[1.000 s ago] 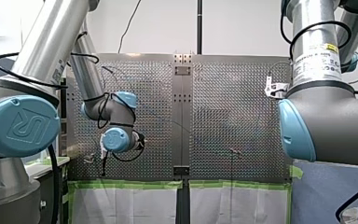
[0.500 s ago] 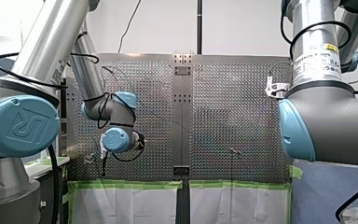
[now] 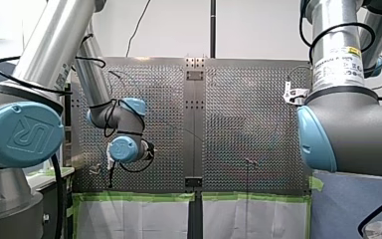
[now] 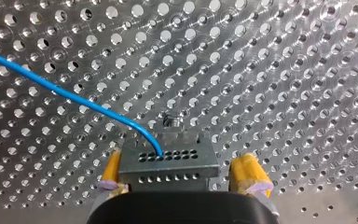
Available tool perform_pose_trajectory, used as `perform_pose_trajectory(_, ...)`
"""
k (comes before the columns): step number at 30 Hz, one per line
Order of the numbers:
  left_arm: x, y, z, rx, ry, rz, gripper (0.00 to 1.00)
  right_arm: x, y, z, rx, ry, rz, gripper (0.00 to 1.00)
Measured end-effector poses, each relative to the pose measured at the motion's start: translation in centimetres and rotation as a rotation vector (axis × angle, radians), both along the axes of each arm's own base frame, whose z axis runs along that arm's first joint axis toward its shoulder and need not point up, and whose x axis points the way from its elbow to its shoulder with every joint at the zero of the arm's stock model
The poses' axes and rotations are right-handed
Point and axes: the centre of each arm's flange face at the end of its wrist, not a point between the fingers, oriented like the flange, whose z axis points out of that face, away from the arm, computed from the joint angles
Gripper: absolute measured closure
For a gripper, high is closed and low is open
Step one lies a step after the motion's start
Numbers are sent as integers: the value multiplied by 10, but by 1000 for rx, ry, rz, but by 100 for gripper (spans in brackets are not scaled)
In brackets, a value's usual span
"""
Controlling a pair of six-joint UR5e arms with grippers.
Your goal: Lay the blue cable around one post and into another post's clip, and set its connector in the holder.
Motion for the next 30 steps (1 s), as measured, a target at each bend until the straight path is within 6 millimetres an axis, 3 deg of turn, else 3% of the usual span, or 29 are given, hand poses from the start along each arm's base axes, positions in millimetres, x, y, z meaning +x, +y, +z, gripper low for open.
perform_pose_trajectory(30, 0, 0, 0, 1, 1, 0, 0, 0, -2, -7, 6, 0, 1, 0)
